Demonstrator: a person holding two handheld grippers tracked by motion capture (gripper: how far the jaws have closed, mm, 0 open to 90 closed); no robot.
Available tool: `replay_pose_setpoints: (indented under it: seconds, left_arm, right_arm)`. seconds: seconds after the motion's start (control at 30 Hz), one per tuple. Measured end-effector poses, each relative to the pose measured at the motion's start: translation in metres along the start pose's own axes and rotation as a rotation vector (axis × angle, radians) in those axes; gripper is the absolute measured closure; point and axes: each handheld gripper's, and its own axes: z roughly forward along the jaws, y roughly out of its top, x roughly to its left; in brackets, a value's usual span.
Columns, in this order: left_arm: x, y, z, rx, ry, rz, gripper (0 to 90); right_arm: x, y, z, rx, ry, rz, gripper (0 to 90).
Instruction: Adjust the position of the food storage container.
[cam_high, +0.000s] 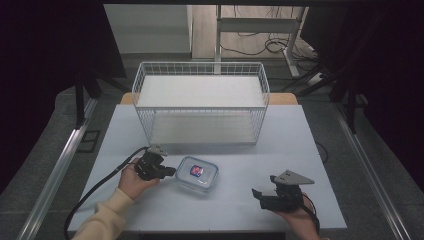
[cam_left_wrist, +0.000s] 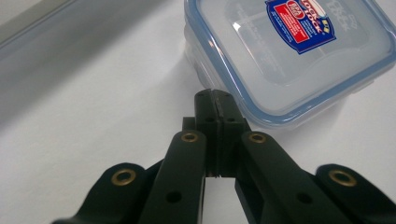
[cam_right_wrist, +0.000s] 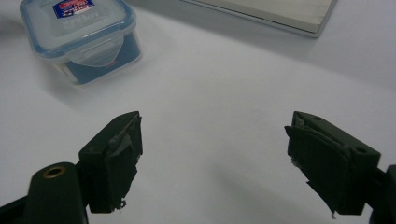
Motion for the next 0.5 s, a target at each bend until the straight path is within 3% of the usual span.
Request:
replay_pose_setpoints:
  seconds: [0.13,0.3,0.5]
  left_arm:
    - [-0.012,0.000,0.007,0.014,-0.047,0.004,90.0]
    - [-0.024,0.003,0.017,0.038,-0.023,0.038,90.0]
    - [-0.033,0.010,0.025,0.046,-0.054,0.061,90.0]
  right_arm:
    - [0.000,0.000,0.000,0.001,-0.002,0.002,18.1]
    - [0.000,0.000,0.000,0.002,-0.001,0.001,18.1]
    - [-0.001,0.000,0.000,0.001,-0.002,0.003,18.1]
